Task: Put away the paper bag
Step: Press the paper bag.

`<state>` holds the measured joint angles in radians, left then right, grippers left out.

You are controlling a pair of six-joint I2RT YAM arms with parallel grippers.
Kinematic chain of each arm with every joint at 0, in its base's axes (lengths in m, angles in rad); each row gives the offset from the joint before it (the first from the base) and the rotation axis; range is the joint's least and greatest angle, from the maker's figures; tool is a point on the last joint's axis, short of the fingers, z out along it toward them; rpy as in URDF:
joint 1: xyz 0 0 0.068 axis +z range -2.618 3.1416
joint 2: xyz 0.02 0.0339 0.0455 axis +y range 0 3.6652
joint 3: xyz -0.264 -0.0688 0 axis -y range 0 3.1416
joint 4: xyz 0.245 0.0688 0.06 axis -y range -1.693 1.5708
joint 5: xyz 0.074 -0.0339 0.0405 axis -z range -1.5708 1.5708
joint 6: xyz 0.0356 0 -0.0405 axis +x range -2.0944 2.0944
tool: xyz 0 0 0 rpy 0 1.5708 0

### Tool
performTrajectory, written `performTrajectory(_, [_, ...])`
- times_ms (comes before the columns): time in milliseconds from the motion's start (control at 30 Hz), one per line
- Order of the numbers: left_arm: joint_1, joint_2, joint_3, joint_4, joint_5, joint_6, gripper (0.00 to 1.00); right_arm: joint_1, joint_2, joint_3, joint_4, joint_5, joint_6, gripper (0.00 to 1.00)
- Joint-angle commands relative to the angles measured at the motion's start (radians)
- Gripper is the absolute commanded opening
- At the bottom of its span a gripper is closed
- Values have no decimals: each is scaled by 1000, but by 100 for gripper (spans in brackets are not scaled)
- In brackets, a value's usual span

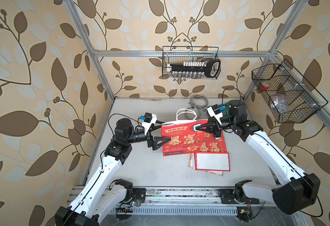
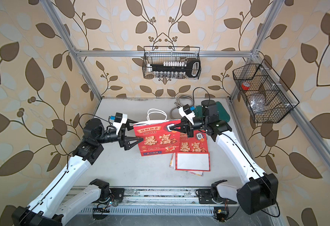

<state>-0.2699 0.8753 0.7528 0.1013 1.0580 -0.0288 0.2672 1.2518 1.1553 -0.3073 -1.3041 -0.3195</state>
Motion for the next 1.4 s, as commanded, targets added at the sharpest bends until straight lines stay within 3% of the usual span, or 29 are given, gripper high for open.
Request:
performTrajectory(0, [-10, -6, -65, 91, -30, -44, 99, -5, -21, -21, 87, -43, 80, 0])
performTrajectory(67, [-11, 6, -99, 177, -27, -82, 91, -8, -23, -20, 104, -44, 99, 0])
performTrajectory(100, [-11, 10, -105, 204, -18, -90, 79, -9, -23, -19, 105, -43, 101, 0])
performTrajectory(167, [-14, 25, -97, 214, 4, -85, 19, -11, -24, -16, 109, -41, 107, 0])
performTrajectory(200, [-14, 30, -92, 205, 14, -73, 1, -12, -25, -16, 110, -41, 109, 0])
performTrajectory(300, [-17, 30, -75, 162, 13, -44, 0, -11, -32, -27, 138, -43, 135, 0])
performTrajectory(333, [-17, 29, -75, 154, 10, -40, 4, -11, -37, -33, 148, -43, 141, 0])
performTrajectory(367, [-19, 26, -77, 149, 3, -40, 25, -11, -40, -37, 156, -44, 148, 0])
performTrajectory(400, [-22, 24, -83, 147, -21, -50, 61, -12, -40, -38, 170, -44, 162, 0])
performTrajectory(433, [-27, 23, -97, 151, -41, -61, 87, -12, -40, -42, 188, -43, 178, 0])
performTrajectory(467, [-31, 21, -111, 163, -47, -62, 98, -11, -41, -46, 206, -45, 194, 0])
performTrajectory(667, [-57, 75, -209, 297, -67, -87, 99, -11, -35, -53, 265, -42, 244, 0])
performTrajectory(700, [-61, 88, -218, 336, -63, -97, 99, -11, -33, -53, 270, -41, 251, 0])
performTrajectory(767, [-70, 107, -229, 434, -52, -126, 89, -12, -31, -56, 267, -33, 252, 0])
performTrajectory(833, [-72, 121, -231, 522, -46, -174, 69, -11, -32, -60, 233, -23, 217, 0])
performTrajectory(933, [-78, 134, -213, 565, -27, -203, 46, -11, -28, -70, 203, -14, 191, 0])
performTrajectory(1067, [-78, 131, -181, 517, -3, -173, 0, -11, -20, -63, 199, -17, 187, 0])
performTrajectory(1167, [-78, 114, -154, 501, 5, -178, 0, -19, -21, -35, 75, -16, 78, 0])
performTrajectory(1233, [-78, 101, -127, 477, 22, -181, 0, -31, -32, -32, -9, 2, 12, 53])
performTrajectory(1300, [-78, 94, -96, 450, 51, -186, 0, -39, -50, -50, -63, 4, -46, 72])
performTrajectory(1367, [-78, 94, -62, 427, 80, -196, 0, -42, -63, -71, -78, -1, -72, 77])
